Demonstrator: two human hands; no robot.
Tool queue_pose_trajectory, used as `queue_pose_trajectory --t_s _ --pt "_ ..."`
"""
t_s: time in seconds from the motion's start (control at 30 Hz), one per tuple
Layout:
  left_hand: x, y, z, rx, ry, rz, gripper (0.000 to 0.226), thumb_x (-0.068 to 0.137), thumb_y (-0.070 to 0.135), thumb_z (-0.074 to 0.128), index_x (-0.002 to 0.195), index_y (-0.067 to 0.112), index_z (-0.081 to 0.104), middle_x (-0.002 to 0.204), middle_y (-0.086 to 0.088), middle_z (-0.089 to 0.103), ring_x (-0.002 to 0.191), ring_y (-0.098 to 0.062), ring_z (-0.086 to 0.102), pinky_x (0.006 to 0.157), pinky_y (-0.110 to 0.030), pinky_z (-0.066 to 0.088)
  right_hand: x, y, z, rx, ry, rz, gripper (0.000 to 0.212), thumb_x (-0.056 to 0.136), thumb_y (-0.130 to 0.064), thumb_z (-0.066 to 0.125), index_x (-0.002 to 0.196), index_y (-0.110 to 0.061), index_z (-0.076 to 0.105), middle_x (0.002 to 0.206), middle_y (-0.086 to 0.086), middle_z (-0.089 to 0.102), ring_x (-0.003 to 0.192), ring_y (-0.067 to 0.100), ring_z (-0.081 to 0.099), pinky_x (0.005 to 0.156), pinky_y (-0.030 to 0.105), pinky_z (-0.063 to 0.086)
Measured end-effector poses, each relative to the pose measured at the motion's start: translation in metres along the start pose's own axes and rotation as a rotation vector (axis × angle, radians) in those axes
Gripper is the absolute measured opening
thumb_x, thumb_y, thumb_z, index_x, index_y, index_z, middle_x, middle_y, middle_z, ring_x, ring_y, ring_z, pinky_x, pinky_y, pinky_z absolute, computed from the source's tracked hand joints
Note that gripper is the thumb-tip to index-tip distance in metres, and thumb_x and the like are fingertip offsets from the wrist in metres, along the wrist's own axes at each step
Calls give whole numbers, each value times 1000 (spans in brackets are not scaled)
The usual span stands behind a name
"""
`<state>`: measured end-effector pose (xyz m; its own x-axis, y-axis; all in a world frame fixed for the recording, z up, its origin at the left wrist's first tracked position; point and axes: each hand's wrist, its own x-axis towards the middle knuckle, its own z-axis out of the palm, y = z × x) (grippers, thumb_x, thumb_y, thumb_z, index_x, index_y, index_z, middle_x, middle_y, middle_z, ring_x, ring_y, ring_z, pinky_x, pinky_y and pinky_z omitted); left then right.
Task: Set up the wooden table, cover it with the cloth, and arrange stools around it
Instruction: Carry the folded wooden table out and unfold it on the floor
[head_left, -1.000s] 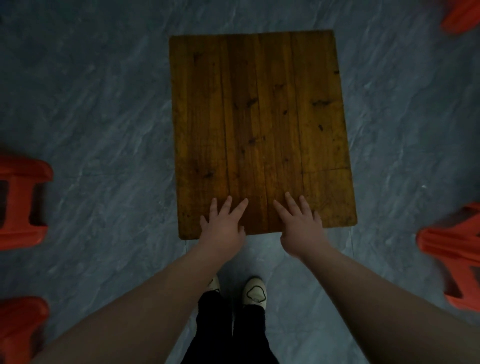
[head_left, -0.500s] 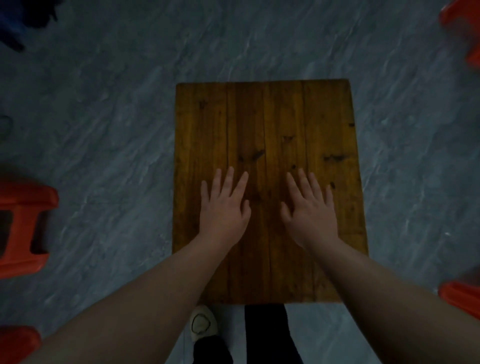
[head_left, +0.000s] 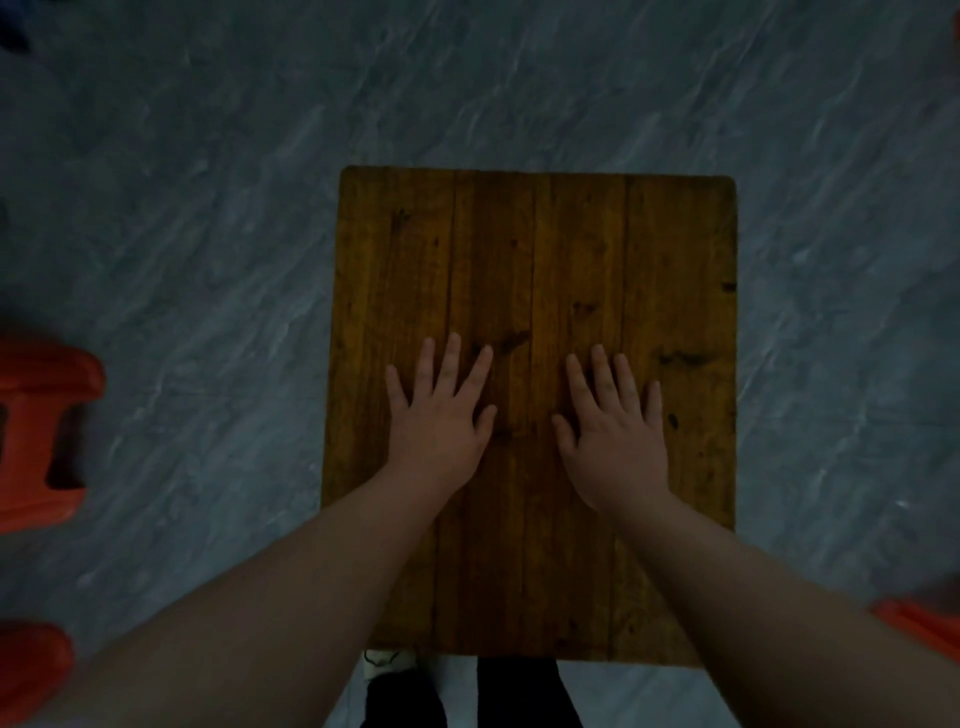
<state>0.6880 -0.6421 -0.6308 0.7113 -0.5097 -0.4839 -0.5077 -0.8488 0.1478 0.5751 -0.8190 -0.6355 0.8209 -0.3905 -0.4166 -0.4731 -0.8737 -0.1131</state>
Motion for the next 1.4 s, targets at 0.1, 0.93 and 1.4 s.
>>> queue_pose_trajectory --t_s 0.1,0.93,1.4 --pt "0 0 -3 21 -29 0 65 102 59 16 154 41 -18 165 0 -19 151 -27 -20 118 -65 -4 -1 -1 -1 2 -23 5 67 103 -59 21 160 -35 -5 169 -2 -5 155 22 -10 123 57 4" --pt "-193 -60 -204 -144 37 127 62 102 45 37 158 28 17 164 -6 22 150 -29 21 122 -47 21 -188 -90 -202 192 39 111 60 104 -45 35 159 -22 24 163 4 30 151 26 23 122 48 24" --pt "-436 -55 -288 -69 109 182 67 101 53 33 159 28 10 166 -6 15 152 -29 12 122 -53 16 -444 -139 -305 178 197 60 66 103 -52 34 160 -24 17 166 4 21 154 26 13 123 52 20"
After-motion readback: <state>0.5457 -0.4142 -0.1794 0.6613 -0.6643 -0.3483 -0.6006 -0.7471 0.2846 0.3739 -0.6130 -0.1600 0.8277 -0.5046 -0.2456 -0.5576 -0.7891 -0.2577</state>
